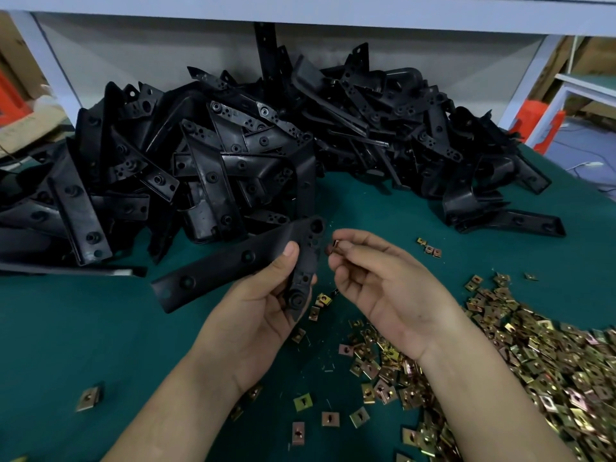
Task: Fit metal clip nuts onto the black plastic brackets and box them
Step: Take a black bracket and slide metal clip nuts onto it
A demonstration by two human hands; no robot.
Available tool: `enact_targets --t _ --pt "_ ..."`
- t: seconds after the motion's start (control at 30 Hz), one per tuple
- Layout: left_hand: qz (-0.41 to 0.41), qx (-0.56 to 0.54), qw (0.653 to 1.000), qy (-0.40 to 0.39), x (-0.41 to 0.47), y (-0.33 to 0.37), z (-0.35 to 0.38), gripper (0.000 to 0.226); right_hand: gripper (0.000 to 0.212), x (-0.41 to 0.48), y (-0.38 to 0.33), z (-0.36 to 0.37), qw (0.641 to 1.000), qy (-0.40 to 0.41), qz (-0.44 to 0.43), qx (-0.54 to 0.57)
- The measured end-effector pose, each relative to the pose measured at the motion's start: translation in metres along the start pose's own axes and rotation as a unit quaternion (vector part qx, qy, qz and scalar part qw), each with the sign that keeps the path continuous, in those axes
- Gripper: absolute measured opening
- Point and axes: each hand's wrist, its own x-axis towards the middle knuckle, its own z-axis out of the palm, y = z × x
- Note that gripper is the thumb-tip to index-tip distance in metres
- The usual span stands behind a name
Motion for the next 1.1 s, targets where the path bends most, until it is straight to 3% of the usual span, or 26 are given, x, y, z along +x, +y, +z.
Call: enact_targets --t 0.4,0.53,1.1 --pt "0.001 -0.017 1.000 0.006 0.002 -0.002 -0.001 0.032 0.017 0.000 0.005 0.004 1.000 0.004 0.001 0.025" --pt "-0.003 -0.013 1.000 0.012 0.002 -0.003 0.000 0.032 0.025 0.000 0.007 0.005 1.000 0.005 -0.001 0.026" --pt "-0.019 0.006 1.000 -0.004 0.000 -0.006 -0.001 0.035 0.015 -0.001 0.012 0.007 0.997 0.020 -0.040 -0.066"
